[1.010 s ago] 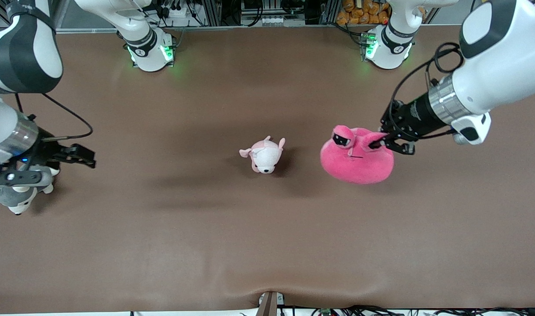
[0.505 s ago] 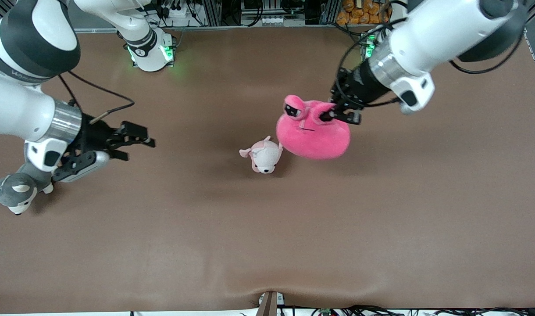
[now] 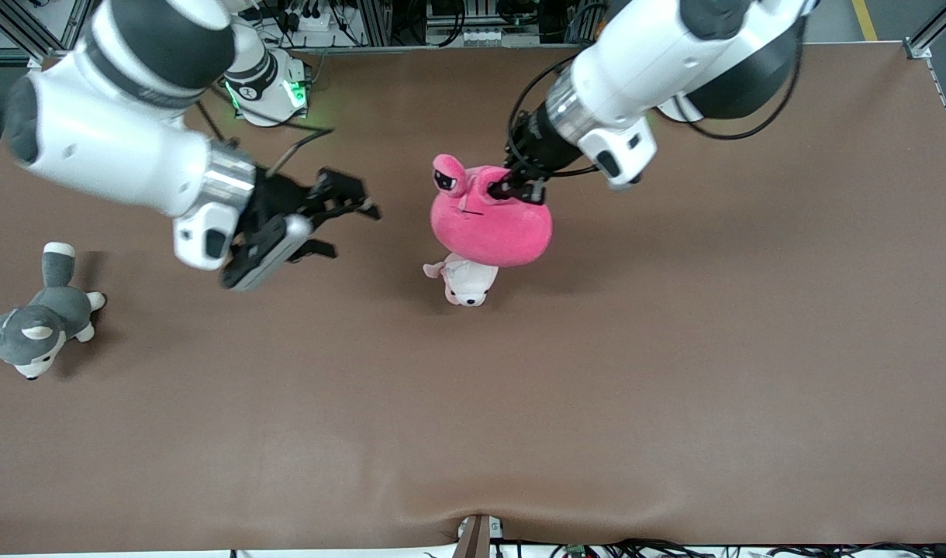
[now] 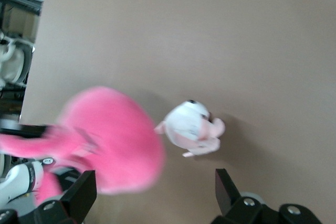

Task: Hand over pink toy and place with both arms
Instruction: 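Lift the pink toy with the left gripper while the right gripper approaches, then grasp the pink toy with the right gripper beside the left gripper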

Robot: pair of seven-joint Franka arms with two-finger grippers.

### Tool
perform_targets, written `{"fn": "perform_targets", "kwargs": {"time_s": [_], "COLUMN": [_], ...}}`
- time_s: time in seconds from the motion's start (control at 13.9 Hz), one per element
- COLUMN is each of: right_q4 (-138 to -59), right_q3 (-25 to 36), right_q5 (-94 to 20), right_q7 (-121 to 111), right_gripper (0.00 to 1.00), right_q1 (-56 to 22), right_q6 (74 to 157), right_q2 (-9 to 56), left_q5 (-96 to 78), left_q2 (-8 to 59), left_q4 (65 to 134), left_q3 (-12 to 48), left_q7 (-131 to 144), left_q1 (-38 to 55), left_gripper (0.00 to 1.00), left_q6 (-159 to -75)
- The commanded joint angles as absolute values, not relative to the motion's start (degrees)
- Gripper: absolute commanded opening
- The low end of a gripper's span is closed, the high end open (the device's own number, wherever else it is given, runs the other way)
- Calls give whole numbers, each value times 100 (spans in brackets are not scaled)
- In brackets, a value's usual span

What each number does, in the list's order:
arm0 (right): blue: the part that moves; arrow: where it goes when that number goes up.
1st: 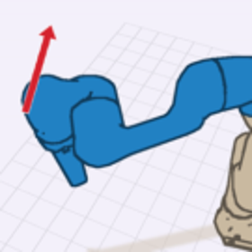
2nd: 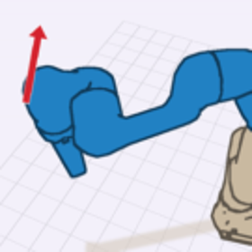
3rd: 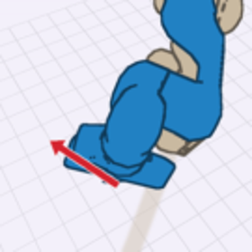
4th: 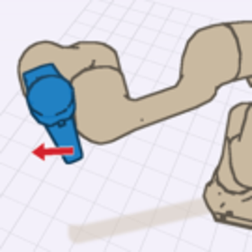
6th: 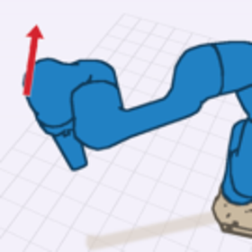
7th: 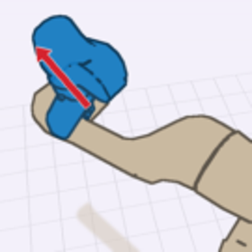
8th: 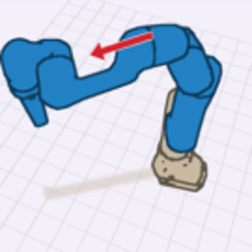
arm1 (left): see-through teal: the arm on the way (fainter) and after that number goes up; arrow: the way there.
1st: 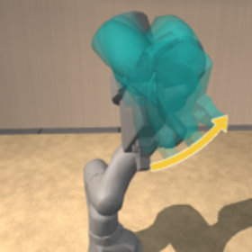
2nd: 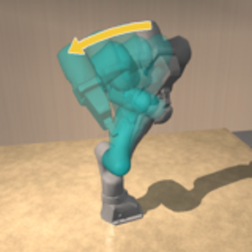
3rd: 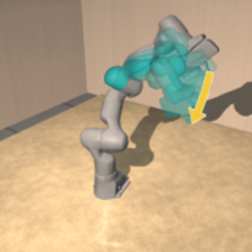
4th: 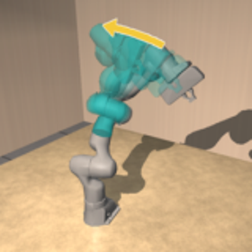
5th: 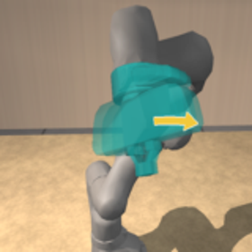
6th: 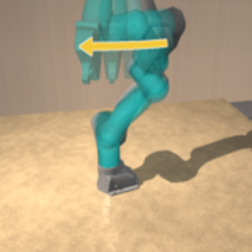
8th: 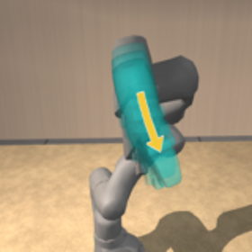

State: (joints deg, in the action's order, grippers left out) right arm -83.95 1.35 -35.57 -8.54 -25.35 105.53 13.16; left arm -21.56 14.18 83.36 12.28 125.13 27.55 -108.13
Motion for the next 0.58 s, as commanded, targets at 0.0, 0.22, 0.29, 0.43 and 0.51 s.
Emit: {"fn": "perform_targets", "kwargs": {"time_s": [0.0,0.22,0.29,0.43,0.51], "right_q4": [-8437,-8647,-8831,-9122,-9271], "right_q3": [220,211,211,229,229], "right_q5": [-3307,-2322,-2312,-2303,-2303], "right_q7": [-967,-967,-967,-967,-967], "right_gripper": [100,100,100,100,100], "right_q1": [-3285,-3716,-3744,-3683,-3683], "right_q6": [10941,10987,10995,10934,10881], "right_q2": [1195,1100,951,626,459], "left_q5": [-2162,-2153,-2153,-2162,-2162], "left_q2": [1582,1635,1635,1644,1635], "left_q4": [8174,8174,8174,8165,8174], "left_q3": [1178,1178,1178,1178,1178], "left_q7": [12665,12893,12902,12972,12999], "left_q1": [2988,3181,3190,3190,3190], "left_gripper": [0,0,0,0,0], "left_q6": [-11012,-11258,-11285,-11285,-11285]}}
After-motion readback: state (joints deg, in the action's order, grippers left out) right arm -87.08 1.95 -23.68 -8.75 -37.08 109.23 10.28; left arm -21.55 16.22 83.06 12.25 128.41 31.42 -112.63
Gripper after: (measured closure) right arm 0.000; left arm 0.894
